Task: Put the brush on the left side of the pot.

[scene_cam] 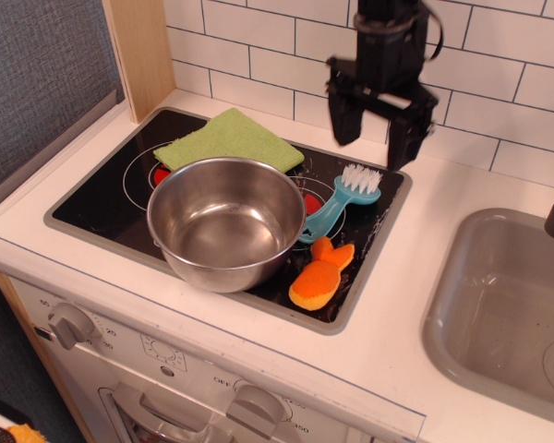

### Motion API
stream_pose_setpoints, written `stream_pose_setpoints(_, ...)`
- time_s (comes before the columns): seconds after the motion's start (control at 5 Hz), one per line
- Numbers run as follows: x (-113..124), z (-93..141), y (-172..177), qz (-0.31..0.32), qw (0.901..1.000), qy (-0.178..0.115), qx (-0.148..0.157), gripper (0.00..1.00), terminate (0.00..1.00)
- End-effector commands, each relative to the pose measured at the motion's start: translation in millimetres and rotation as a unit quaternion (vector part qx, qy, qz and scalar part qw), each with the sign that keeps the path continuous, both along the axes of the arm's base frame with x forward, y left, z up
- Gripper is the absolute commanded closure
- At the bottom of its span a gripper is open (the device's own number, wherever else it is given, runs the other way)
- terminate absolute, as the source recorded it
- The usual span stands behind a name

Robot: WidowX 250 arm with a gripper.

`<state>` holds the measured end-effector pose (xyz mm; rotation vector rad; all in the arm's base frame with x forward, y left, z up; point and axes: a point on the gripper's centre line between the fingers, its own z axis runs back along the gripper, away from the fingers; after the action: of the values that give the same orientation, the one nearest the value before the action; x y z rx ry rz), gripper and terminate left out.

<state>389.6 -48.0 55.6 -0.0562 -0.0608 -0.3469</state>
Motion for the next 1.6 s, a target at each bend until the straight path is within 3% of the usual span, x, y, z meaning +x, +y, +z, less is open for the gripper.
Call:
stream_pose_setpoints(0.0,-5.0,-23.5,3.1,0.013,0.9991,0.037,0.014,0.0,0.0)
stream_pose_setpoints(0.2,-11.6,-35.4,-1.3,0.016,0.9986,0.047,0.015,0.0,0.0)
stream_pose_setpoints(0.4,-19.4,-45.1,-9.5,0.009,0.9987,0.05,0.003,1.0,0.0)
stream_pose_setpoints(0.6,-19.2,-34.9,-13.9,-0.002,0.9994,0.035,-0.001,1.0,0.0)
stream_pose_setpoints(0.8,-7.8,-7.8,-20.8,-0.008,0.9996,0.003,-0.028,1.0,0.0)
stream_pose_setpoints(1.0,6.4,37.6,-20.6,-0.001,0.9958,-0.054,-0.074,1.0,0.0)
stream_pose_setpoints(1.2,2.2,78.9,5.3,0.039,0.9885,-0.107,-0.099,1.0,0.0)
stream_pose_setpoints(1.4,-18.1,91.4,39.3,0.062,0.9878,-0.119,-0.079,1.0,0.0)
